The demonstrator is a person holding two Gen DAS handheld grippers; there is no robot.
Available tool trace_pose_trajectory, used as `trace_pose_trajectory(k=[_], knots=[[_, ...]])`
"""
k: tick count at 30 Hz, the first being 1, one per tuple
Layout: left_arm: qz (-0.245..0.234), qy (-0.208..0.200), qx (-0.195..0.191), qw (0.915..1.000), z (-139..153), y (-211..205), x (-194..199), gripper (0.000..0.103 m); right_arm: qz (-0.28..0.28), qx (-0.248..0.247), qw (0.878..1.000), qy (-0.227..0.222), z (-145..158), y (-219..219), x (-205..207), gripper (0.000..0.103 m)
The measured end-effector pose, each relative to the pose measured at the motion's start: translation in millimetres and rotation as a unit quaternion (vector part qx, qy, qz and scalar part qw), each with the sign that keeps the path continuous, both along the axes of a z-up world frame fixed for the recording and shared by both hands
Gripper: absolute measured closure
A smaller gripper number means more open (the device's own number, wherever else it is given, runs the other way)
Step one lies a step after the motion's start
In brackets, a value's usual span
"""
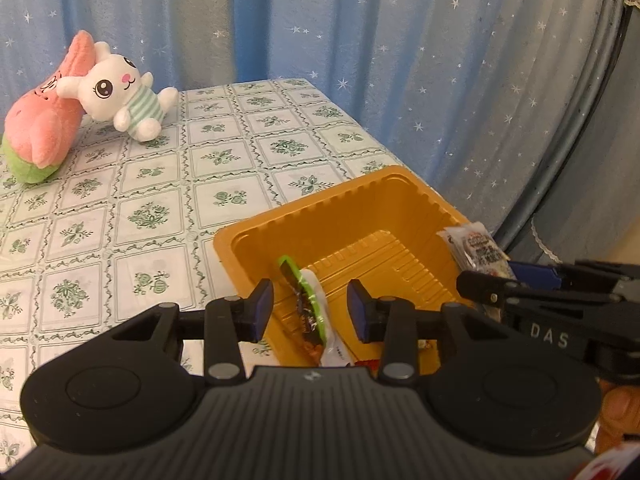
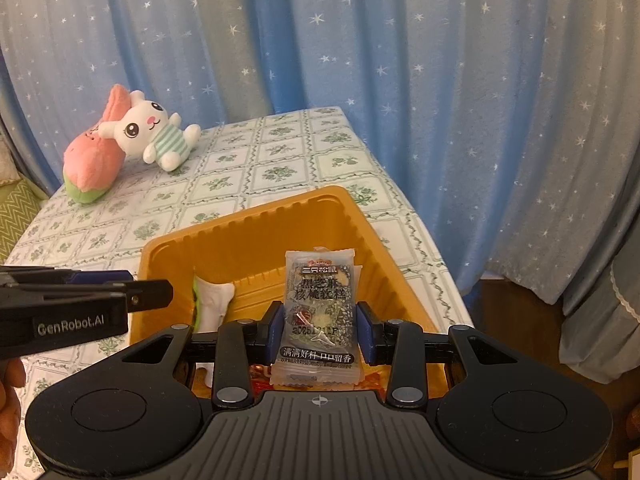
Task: Organize snacks
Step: 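Open both tools to drop the snacks into the orange tray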
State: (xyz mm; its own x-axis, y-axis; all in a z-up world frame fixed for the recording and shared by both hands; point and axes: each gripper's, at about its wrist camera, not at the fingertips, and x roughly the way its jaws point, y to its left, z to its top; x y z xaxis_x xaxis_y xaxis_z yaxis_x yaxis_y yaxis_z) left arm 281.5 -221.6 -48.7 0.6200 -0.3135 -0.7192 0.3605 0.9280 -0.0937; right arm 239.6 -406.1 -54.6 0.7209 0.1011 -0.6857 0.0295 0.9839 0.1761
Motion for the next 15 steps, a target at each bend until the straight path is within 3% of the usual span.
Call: trace_pose_trajectory(k=[6, 12, 15], knots=[[0.005, 0.0, 0.002, 1.0, 0, 4, -1, 0.066, 0.009, 0.009, 1.0, -0.004, 4, 6, 9, 0.065], [0.009, -0.002, 0.01, 0.9999, -2, 7, -3, 0.055, 0.015, 0.055, 0.998, -0.017, 8, 3, 18, 0.064], [0.013, 0.001, 0.013, 0.9998, -4, 10, -4, 0.054, 0.002, 0.059, 0.998, -0.024, 11, 0, 17, 0.047]])
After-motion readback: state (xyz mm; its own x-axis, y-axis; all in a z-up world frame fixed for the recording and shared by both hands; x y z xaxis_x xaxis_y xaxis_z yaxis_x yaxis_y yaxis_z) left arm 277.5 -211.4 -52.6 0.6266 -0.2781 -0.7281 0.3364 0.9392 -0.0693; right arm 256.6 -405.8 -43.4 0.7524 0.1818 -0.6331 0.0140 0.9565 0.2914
